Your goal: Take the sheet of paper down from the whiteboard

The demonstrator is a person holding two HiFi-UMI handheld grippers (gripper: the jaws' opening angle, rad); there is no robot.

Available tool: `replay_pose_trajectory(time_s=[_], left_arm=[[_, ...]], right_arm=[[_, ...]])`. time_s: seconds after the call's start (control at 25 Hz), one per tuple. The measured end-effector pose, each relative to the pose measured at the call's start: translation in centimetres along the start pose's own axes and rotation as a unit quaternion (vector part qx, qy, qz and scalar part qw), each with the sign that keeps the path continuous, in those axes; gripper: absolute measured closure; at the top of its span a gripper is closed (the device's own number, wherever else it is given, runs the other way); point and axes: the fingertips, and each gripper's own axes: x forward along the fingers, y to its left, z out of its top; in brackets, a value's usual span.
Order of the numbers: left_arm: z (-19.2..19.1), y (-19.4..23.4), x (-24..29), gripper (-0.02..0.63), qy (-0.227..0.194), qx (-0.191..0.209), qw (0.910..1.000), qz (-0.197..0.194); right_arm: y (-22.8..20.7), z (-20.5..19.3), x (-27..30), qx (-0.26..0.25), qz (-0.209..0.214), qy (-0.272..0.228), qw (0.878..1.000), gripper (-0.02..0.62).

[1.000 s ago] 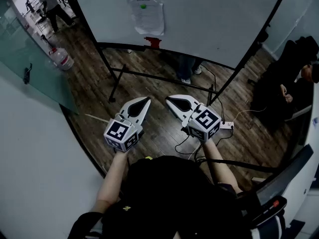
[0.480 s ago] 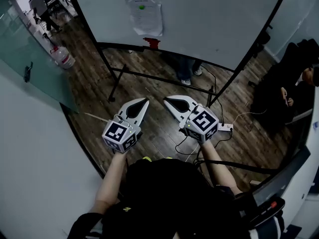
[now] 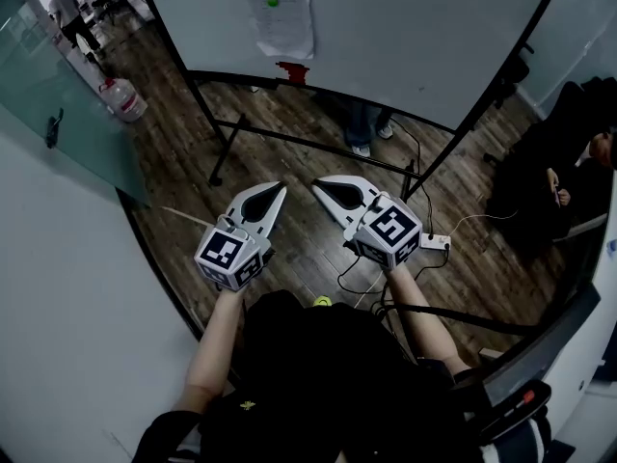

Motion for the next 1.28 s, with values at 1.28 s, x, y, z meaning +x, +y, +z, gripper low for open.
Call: replay_pose_trajectory(time_s=[1.28], left_arm=[[1.7, 11.9, 7.1, 0.580, -0.012, 0.008, 0.9998, -0.011]], right_arm=[[-8.7, 1.1, 9.8, 0.000, -0.024, 0.003, 1.000, 0.594]])
